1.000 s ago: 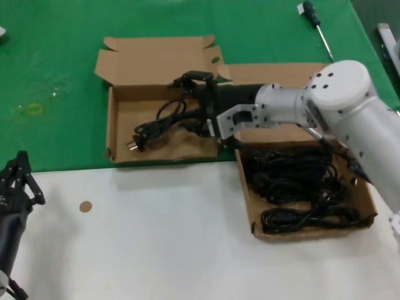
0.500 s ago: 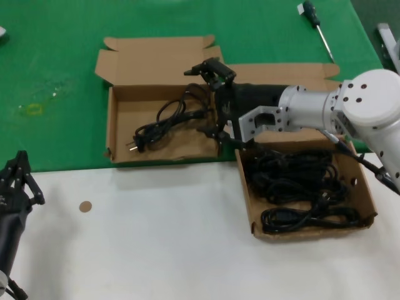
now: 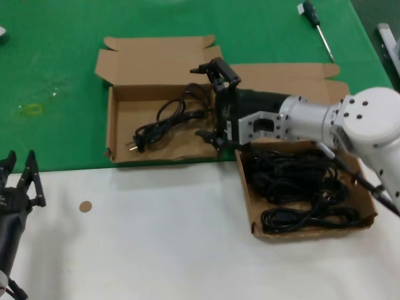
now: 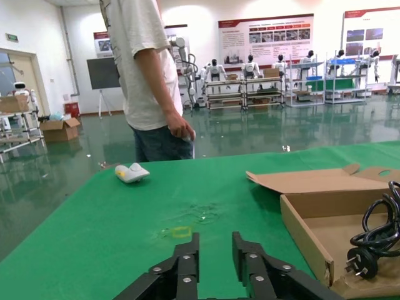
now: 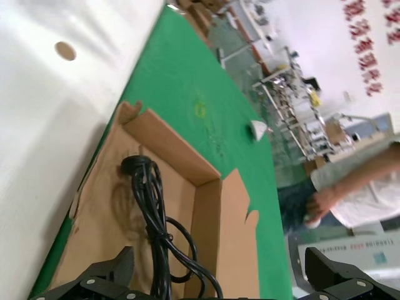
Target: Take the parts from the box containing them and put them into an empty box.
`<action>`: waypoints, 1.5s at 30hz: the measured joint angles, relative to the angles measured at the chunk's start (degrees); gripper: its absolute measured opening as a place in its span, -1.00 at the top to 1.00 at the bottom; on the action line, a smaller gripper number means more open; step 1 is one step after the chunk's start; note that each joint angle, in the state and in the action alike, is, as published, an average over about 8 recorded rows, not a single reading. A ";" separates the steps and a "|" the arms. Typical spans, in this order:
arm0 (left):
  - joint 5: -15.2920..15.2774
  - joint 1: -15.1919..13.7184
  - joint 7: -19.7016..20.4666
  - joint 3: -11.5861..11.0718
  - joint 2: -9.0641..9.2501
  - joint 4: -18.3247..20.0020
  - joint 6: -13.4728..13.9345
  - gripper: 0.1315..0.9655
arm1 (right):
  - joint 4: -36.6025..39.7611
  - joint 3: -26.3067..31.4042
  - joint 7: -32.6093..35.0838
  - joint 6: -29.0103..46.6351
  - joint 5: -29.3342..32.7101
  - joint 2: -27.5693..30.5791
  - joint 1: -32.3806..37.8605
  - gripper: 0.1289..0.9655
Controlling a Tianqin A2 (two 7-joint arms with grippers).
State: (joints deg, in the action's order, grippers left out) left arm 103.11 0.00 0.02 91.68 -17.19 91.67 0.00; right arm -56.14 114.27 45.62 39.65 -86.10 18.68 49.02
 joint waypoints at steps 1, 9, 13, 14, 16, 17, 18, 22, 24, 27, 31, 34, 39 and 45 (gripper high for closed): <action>0.00 0.00 0.00 0.00 0.00 0.00 0.00 0.81 | -0.46 -0.30 -0.59 -0.52 -0.22 -0.02 -0.64 -0.93; 0.01 0.00 0.00 0.00 0.00 0.00 0.00 0.50 | -4.45 -2.83 -5.71 -4.97 -2.13 -0.19 -6.14 -1.00; 0.01 0.00 0.00 0.00 0.00 0.00 0.00 0.50 | -6.51 -4.14 -8.36 -7.27 -3.12 -0.27 -8.98 -1.00; 0.01 0.00 0.00 0.00 0.00 0.00 0.00 0.44 | -7.03 -4.47 -9.02 -7.85 -3.37 -0.30 -9.70 -1.00; 0.01 0.00 0.00 0.00 0.00 0.00 0.00 0.32 | -8.06 -5.12 -10.34 -8.99 -3.86 -0.34 -11.11 -1.00; 0.01 0.00 0.00 0.00 0.00 0.00 0.00 0.26 | -8.57 -5.45 -11.01 -9.58 -4.11 -0.36 -11.83 -1.00; 0.01 0.00 0.00 0.00 0.00 0.00 0.00 0.20 | -9.07 -5.77 -11.65 -10.13 -4.35 -0.38 -12.52 -1.00; 0.01 0.00 0.00 0.00 0.00 0.00 0.00 0.02 | -11.14 -7.08 -14.29 -12.43 -5.34 -0.47 -15.36 -1.00; 0.01 0.00 -0.01 0.00 0.00 0.00 0.00 -0.11 | -12.16 -7.73 -15.60 -13.57 -5.83 -0.51 -16.78 -1.00; 0.01 0.00 -0.03 0.00 0.00 0.00 0.00 -0.30 | -13.72 -8.72 -17.61 -15.31 -6.57 -0.58 -18.93 -1.00; 0.01 0.00 -0.04 0.00 0.00 0.00 0.00 -0.49 | -15.80 -10.05 -20.28 -17.64 -7.57 -0.66 -21.81 -1.00; 0.01 0.00 -0.03 0.00 0.00 0.00 0.00 -0.49 | -17.36 -11.04 -22.29 -19.38 -8.32 -0.73 -23.96 -1.00; 0.01 0.00 -0.02 0.00 0.00 0.00 0.00 -0.70 | -19.91 -12.67 -25.58 -22.24 -9.55 -0.84 -27.50 -1.00; 0.01 0.00 -0.01 0.00 0.00 0.00 0.00 -0.86 | -23.00 -14.63 -29.54 -25.67 -11.02 -0.96 -31.75 -1.00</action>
State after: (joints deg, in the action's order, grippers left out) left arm 103.13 0.00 0.01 91.67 -17.19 91.67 0.00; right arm -79.14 99.64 16.08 13.98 -97.12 17.72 17.28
